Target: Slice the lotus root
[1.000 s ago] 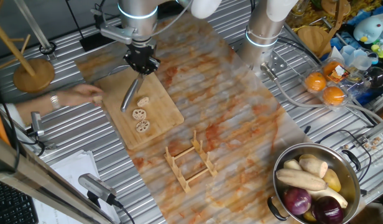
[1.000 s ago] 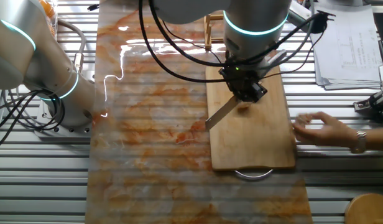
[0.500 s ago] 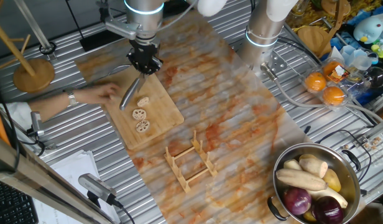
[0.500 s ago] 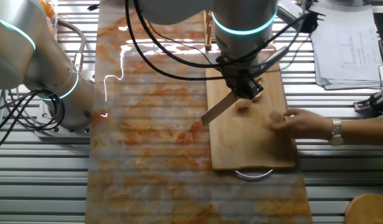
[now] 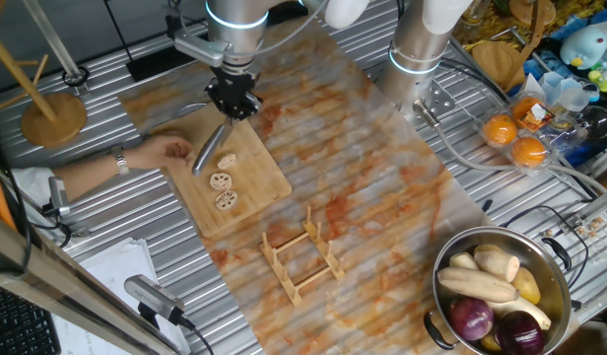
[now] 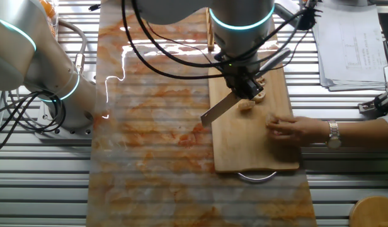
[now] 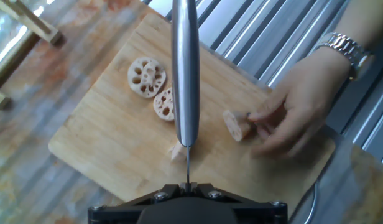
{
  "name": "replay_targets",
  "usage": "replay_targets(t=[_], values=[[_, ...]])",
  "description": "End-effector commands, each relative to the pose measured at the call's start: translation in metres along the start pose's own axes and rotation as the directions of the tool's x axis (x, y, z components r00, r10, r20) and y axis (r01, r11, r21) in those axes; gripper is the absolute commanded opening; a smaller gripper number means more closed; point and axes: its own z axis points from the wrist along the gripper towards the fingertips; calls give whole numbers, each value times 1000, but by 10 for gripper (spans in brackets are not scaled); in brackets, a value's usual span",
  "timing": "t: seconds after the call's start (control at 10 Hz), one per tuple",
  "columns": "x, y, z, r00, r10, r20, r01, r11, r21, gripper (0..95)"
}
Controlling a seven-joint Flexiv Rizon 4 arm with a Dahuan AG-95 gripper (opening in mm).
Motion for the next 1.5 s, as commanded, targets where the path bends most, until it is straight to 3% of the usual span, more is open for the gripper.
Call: replay_targets(t=[0.1, 0.8, 1.3, 1.4, 1.5], values=[[0, 2, 0, 1000, -3, 3, 3, 1000, -1, 0], [13, 10, 2, 1000, 20, 8, -20, 1000, 19, 0], [15, -34, 2, 998, 54, 35, -53, 997, -50, 0], [2, -52, -1, 992, 118, 52, -114, 991, -69, 0], [-7, -61, -1, 991, 126, 41, -124, 990, -65, 0]])
